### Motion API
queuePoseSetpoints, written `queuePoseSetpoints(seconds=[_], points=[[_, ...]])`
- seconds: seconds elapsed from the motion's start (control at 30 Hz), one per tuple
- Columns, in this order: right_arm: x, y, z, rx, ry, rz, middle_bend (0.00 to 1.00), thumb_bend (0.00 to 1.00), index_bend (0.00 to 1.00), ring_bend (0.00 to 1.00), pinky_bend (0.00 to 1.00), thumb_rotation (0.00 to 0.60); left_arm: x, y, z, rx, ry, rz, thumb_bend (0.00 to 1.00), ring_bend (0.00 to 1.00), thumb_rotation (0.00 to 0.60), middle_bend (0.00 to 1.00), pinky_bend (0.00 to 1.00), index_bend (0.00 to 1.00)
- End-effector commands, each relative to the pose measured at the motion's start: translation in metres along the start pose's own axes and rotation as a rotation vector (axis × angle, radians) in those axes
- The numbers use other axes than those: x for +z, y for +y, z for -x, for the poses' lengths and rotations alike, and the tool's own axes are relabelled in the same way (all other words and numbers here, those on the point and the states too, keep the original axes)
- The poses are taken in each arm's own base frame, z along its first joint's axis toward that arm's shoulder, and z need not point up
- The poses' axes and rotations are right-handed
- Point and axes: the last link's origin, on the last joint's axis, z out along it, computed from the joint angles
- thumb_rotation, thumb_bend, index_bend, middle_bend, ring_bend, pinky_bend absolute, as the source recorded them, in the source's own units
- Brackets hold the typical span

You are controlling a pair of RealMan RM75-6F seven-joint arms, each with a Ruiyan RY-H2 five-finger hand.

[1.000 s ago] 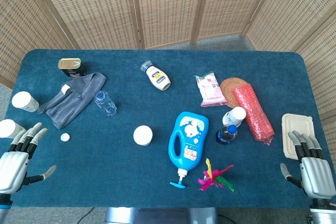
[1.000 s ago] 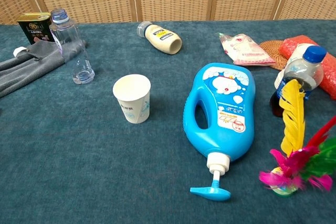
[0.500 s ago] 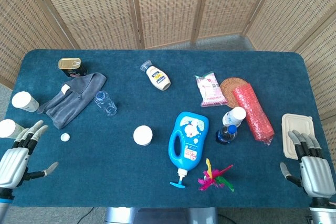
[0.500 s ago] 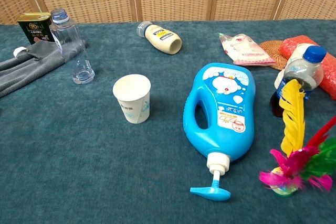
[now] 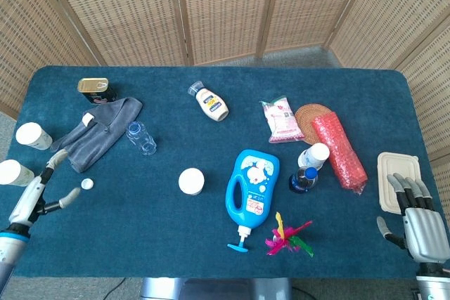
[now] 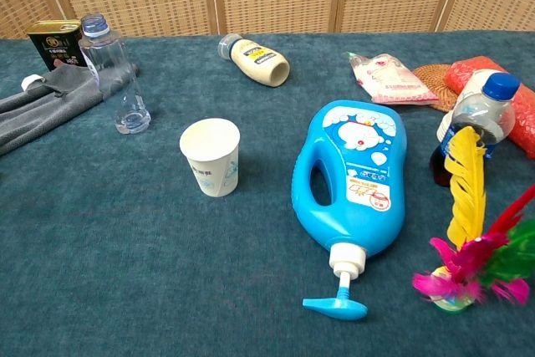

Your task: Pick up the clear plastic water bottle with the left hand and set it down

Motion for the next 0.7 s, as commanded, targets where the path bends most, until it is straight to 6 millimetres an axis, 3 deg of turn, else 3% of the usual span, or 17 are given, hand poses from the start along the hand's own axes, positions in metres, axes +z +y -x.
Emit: queuePoseSetpoints(seconds=[0.03,0.3,0.7], points=[[0.0,0.0,-0.001,-0.001,0.001,0.002,0.03,0.39,0.0,0.0,0.0,0.6,0.027,-0.005,0.005,-0.085,-0.001,0.008,0.27,0.0,0.292,0.0,0.0,0.0],[-0.002,0.0,-0.005,0.0,0.006,0.009,0.04,0.39,0.0,0.0,0.0,0.6,0.064,-0.009,0.018,-0.095,0.002,0.041,0.27,0.0,0.292,0.0,0.0,0.0],[-0.004,0.002,-0.009,0.008,0.014,0.021,0.04,0.39,0.0,0.0,0.0,0.6,0.11,0.002,0.053,-0.099,-0.041,0.085,0.27,0.0,0.288,0.0,0.0,0.0]])
